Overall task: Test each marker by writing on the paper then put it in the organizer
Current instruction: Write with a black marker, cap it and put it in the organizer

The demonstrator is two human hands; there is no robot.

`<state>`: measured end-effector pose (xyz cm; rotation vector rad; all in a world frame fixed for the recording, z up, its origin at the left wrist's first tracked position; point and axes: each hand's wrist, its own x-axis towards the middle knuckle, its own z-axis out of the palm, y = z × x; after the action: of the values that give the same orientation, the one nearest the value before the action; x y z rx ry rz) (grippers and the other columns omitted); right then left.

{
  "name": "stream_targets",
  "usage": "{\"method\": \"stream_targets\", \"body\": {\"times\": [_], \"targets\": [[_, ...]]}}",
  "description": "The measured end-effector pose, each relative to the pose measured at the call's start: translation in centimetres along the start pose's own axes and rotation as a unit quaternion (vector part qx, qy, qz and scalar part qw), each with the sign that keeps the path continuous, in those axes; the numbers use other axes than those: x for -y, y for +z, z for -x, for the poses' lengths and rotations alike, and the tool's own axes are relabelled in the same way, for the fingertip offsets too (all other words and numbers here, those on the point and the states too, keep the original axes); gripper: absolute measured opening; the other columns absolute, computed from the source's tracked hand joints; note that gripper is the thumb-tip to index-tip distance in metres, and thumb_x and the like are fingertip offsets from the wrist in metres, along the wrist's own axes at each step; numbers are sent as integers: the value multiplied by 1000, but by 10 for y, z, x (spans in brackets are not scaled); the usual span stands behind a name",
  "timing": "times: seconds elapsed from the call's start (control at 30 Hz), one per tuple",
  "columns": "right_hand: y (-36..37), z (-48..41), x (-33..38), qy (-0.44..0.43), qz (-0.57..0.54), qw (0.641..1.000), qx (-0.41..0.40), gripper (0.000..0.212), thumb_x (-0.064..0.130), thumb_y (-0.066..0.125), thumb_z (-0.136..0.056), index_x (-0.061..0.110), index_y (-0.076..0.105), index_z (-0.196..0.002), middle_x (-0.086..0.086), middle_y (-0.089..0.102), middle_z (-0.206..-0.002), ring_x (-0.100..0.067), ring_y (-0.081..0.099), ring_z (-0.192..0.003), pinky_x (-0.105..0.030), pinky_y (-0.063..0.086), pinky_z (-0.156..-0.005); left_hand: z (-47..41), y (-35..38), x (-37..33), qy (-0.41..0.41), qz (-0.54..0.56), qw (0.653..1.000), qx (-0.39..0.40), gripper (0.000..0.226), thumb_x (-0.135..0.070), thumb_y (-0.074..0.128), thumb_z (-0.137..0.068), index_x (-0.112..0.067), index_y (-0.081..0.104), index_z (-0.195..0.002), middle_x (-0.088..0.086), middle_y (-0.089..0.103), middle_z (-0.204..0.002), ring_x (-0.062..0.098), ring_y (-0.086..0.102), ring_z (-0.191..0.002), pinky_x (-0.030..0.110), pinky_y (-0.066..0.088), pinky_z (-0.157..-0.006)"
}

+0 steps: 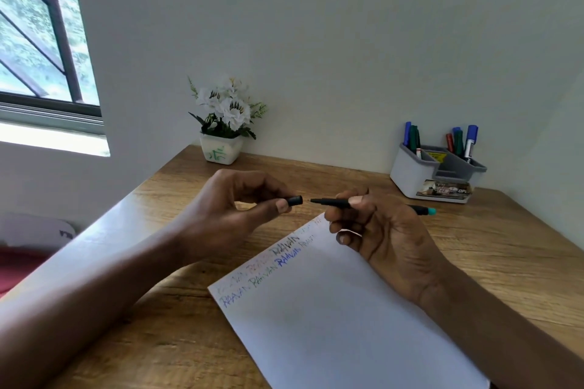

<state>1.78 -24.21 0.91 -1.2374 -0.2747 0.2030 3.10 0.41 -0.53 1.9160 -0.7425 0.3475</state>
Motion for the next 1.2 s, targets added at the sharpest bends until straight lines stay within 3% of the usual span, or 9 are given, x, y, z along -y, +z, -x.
{"method": "stream_targets", "body": {"times": [0.23,0.33,0.57,0.73,0.8,0.87,0.97,1.1,1.2], "targets": [[2,0,-6,2,33,999,34,10,17,69,-80,12,69,-88,-23,76,-92,-23,71,-76,-26,56,-63,3,6,-4,4,34,999,26,14,-20,73,-93,-20,78,-106,1,77,-99,22,72,-92,33,58,-80],[7,1,-9,-20,58,997,55,13,22,77,-80,14,66,-81,-18,75,-81,-21,67,-66,-25,53,-59,6,11,-5,0,87,995,42,15,-18,74,-93,-15,78,-107,6,78,-101,25,73,-94,45,59,-81],[12,0,-14,-47,43,997,42,18,17,79,-80,16,67,-67,-10,67,-65,-17,58,-56,-25,49,-54,4,15,-4,-9,145,989,29,13,-21,78,-87,-12,81,-96,10,76,-84,14,63,-71,26,52,-64],[14,-3,-16,-38,43,998,39,13,17,75,-82,15,69,-70,-10,67,-65,-15,61,-58,-25,51,-57,1,16,-5,-31,128,991,37,16,-22,77,-87,-10,80,-97,13,75,-84,19,65,-73,30,55,-67],[12,-2,-13,-30,61,997,43,10,22,74,-83,13,73,-79,-12,69,-70,-16,62,-60,-25,51,-57,-1,15,-4,-23,86,995,49,20,-28,74,-91,-13,79,-103,8,76,-89,17,69,-79,33,56,-71],[8,-2,-8,-33,97,994,43,21,26,69,-85,11,76,-98,-16,72,-83,-20,65,-69,-26,51,-60,-4,9,-1,-2,-43,997,56,34,-46,65,-95,-25,73,-121,-5,76,-111,8,70,-99,29,56,-81],[-1,-4,6,-71,98,992,22,29,27,62,-91,10,74,-112,-19,73,-98,-20,62,-80,-26,49,-63,-5,-3,7,-37,-285,954,84,76,-80,37,-89,-34,46,-149,-12,49,-153,9,49,-137,29,44,-104],[-19,-5,30,-85,80,993,-3,63,50,49,-88,9,63,-133,-21,68,-127,-22,58,-98,-32,39,-73,-8,-3,16,-137,-355,908,173,93,-82,14,-89,-25,16,-162,-4,11,-169,7,5,-154,40,9,-126],[-31,-11,34,-129,191,968,-96,51,47,51,-97,16,62,-135,-8,74,-122,-16,62,-102,-29,44,-76,-10,-1,20,-164,-388,883,210,92,-77,17,-91,-20,9,-163,-2,4,-170,9,-1,-155,43,3,-127]]}}
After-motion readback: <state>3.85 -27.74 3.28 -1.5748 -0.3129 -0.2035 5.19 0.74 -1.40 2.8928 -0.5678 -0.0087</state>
